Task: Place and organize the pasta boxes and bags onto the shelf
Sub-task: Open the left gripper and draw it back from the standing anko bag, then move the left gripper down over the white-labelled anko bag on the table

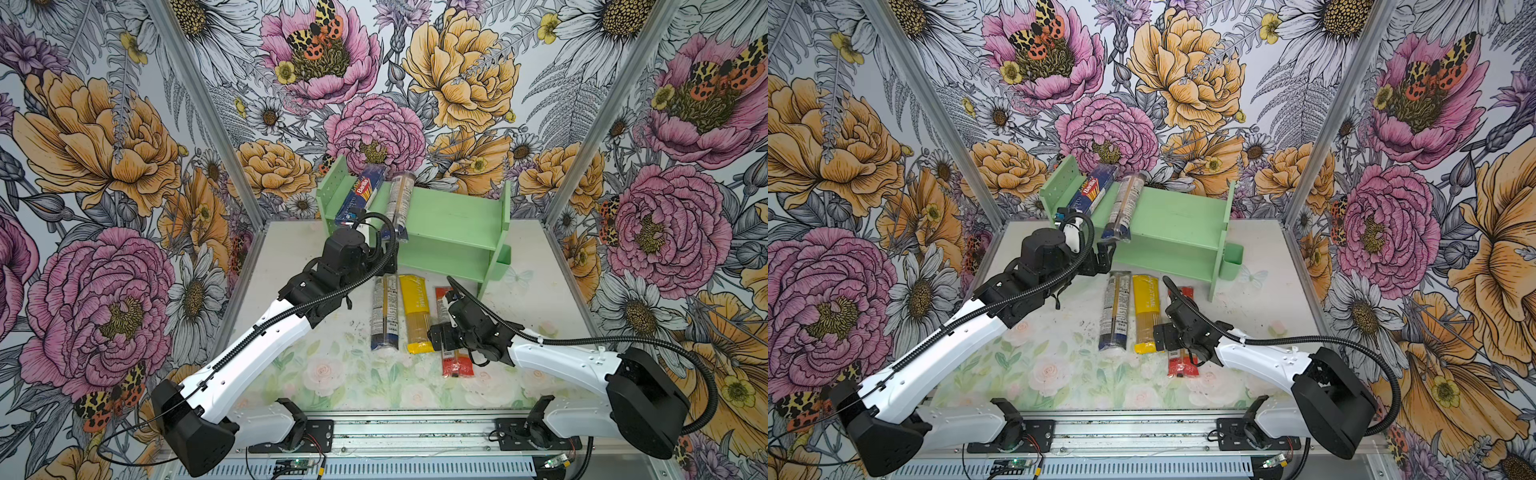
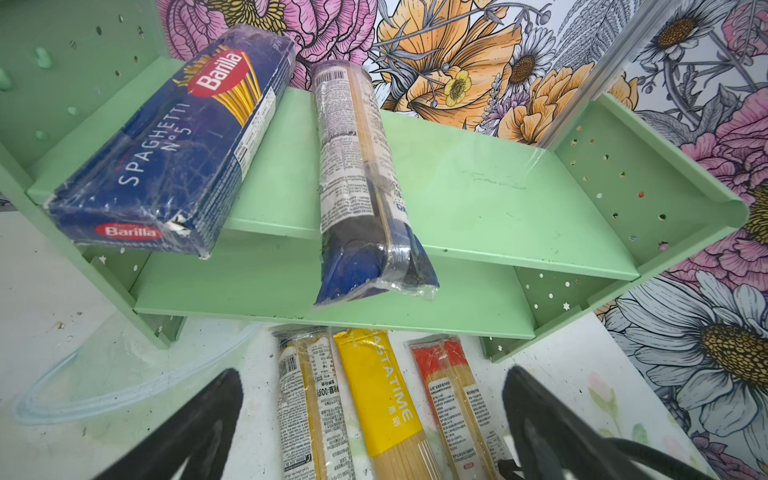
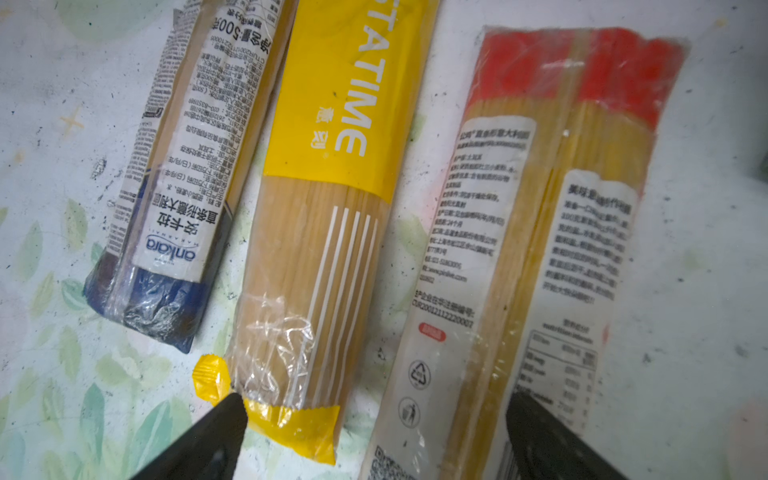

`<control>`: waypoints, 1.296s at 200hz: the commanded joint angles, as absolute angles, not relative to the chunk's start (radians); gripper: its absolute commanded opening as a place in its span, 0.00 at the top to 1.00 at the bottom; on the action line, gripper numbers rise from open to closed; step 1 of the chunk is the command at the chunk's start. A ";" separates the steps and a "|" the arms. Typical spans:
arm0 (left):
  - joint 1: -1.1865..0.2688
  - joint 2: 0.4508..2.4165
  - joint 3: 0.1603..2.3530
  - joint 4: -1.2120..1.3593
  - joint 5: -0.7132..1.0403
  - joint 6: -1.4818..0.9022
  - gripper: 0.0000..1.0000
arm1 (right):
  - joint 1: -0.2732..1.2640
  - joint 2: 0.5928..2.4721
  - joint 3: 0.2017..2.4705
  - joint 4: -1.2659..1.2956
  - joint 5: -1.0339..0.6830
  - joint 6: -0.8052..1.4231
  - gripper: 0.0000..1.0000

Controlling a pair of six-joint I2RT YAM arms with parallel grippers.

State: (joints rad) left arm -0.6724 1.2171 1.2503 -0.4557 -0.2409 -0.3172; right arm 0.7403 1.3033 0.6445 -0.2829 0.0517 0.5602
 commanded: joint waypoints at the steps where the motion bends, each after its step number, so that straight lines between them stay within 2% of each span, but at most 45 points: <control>1: -0.682 1.181 1.203 -0.425 -0.225 -0.352 0.01 | 0.747 1.278 0.669 -0.294 0.064 0.562 0.00; 68: -0.707 1.100 0.995 -0.350 -0.236 -0.444 0.01 | 0.747 1.290 0.672 -0.294 0.064 0.560 0.01; 259: -0.791 1.106 0.766 -0.321 -0.285 -0.551 0.01 | 0.747 1.320 0.670 -0.294 0.074 0.558 0.01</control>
State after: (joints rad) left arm -0.7742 1.0946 0.7902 -0.3515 -0.2466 -0.5304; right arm 0.7403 1.3174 0.6445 -0.2893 0.0555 0.5602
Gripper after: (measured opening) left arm 0.987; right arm 0.995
